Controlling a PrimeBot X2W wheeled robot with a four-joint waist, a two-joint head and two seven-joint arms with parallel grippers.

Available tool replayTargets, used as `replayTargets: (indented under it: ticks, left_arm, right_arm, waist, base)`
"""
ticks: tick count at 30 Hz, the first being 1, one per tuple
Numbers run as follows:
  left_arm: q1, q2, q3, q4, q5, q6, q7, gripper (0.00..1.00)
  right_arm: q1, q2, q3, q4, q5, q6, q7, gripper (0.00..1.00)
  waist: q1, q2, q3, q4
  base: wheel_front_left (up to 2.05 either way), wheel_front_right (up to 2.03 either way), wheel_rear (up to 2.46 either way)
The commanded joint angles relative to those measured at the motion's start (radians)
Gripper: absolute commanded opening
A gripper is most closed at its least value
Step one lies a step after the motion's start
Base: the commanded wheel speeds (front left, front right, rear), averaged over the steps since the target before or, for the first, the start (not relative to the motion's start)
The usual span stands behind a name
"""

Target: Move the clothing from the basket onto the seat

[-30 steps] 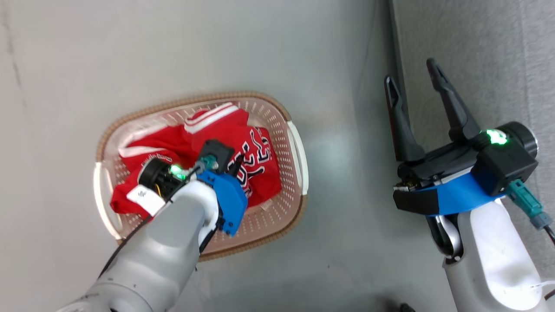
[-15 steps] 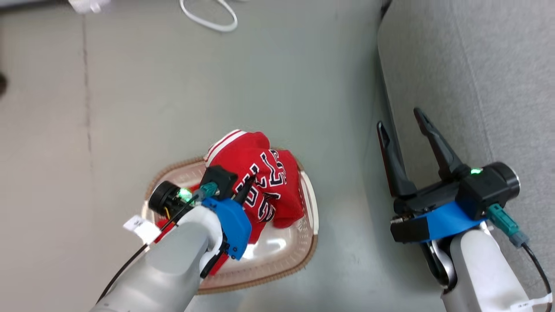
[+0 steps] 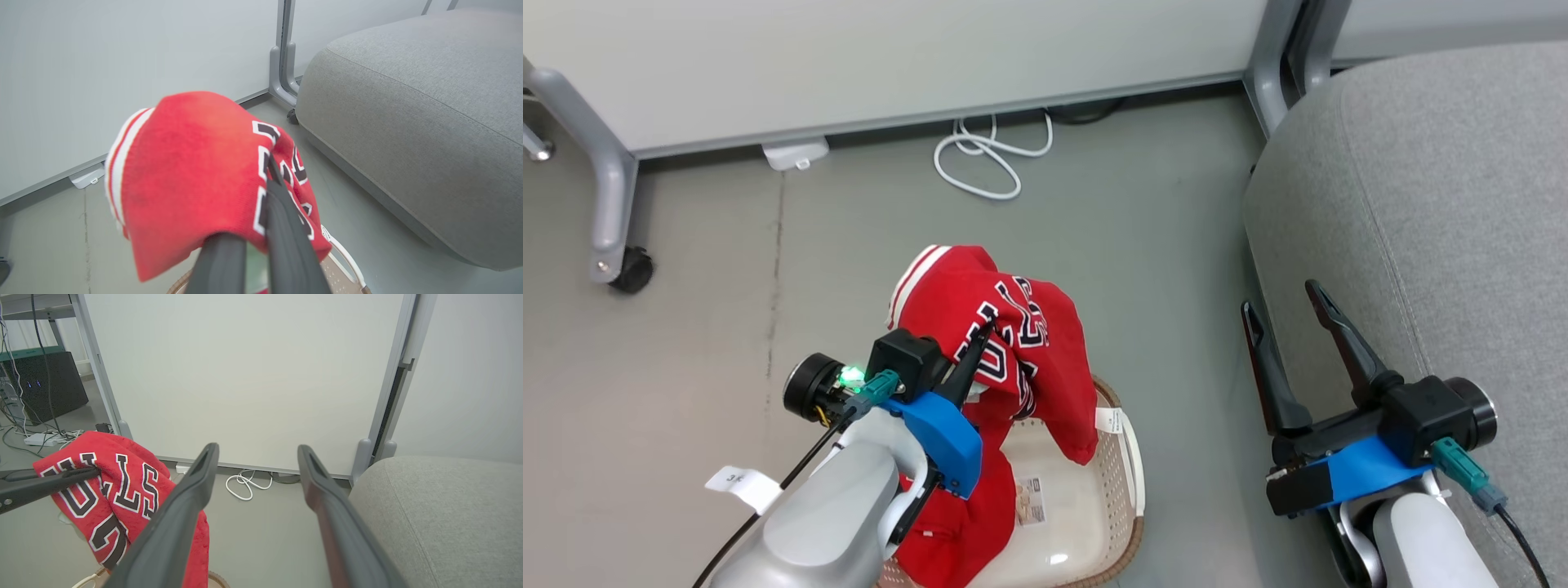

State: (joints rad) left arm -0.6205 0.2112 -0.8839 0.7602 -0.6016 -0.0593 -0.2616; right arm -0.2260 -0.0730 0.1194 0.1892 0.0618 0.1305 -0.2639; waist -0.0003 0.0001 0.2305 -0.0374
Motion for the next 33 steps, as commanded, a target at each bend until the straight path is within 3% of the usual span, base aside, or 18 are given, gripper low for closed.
replayTargets:
  ticks: [1,13,33]
  left_arm:
    - [0.011,0.005,0.011,-0.012,0.008,0.004,-0.005,0.0]
    - [0.054,-0.004,0.16,-0.218,0.138,-0.016,-0.005,0.0]
    - [-0.009,-0.055,0.157,-0.294,0.175,-0.046,-0.005,0.0]
  right_arm:
    - [0.014,0.002,-0.001,0.001,0.005,0.0,-0.001,1.0]
    - [0.055,0.012,0.012,0.009,0.01,0.0,-0.001,1.0]
    - [0.097,0.021,0.017,0.007,0.013,0.0,-0.001,1.0]
  waist:
    - [0.0003,-0.0001,-0.028,0.013]
    - [0.0003,-0.0001,-0.122,0.033]
    - [0.0003,-0.0001,-0.173,0.03]
  base:
    - [0.0,0.0,0.0]
    - [0.0,0.0,0.0]
    - [0.0,0.0,0.0]
